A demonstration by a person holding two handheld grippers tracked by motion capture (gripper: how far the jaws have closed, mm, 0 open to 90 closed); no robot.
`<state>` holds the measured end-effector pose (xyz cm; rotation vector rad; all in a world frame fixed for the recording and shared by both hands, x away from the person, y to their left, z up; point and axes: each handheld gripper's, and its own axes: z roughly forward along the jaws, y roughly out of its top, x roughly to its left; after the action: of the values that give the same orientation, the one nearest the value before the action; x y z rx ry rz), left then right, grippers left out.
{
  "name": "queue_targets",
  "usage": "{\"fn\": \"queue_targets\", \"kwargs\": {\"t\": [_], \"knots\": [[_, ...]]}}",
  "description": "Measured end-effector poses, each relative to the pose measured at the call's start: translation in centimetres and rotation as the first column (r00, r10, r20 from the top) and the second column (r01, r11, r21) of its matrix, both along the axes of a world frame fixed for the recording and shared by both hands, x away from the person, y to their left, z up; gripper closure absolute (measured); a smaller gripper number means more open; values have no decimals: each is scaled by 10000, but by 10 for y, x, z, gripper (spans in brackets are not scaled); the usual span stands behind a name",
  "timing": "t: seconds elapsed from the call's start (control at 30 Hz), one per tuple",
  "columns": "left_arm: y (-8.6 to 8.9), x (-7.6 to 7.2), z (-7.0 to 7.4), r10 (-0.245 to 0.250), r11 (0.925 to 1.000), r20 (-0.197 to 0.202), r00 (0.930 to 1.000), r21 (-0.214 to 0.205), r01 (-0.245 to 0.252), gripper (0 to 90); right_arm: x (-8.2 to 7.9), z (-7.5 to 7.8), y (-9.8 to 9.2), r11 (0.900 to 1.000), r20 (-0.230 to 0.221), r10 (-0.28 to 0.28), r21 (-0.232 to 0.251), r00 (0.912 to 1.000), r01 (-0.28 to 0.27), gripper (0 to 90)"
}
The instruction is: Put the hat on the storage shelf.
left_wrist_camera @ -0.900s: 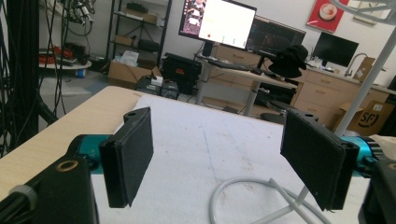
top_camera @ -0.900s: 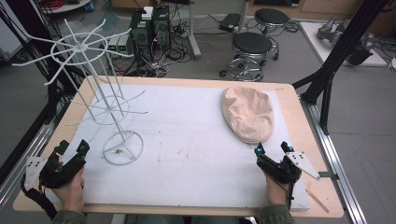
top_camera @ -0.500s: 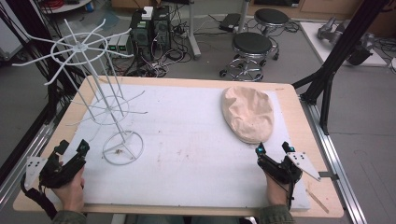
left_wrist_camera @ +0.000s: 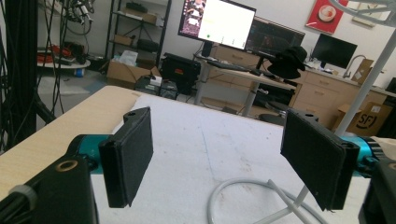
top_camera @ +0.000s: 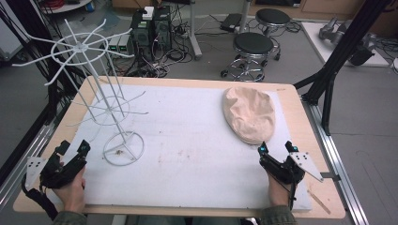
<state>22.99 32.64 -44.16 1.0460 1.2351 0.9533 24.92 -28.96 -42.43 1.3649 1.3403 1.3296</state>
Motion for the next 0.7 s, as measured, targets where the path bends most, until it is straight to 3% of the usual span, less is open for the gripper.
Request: {"fn": "queue_targets", "kwargs": {"t": [0.27, 0.43, 0.7], "knots": [[1, 3, 0, 6, 10000, -58, 10000, 3, -6, 253, 10, 6, 0, 9976, -279, 427, -541, 9987, -442, 94], [-1, 4, 0, -57, 9999, -2, 10000, 101, 57, 253, 23, 19, -2, 9967, -390, 595, -523, 9975, -615, 94], [-1, 4, -1, -101, 9999, -19, 9999, 34, 101, 252, 36, 26, -3, 9969, -481, 492, -595, 9976, -521, 94]]}}
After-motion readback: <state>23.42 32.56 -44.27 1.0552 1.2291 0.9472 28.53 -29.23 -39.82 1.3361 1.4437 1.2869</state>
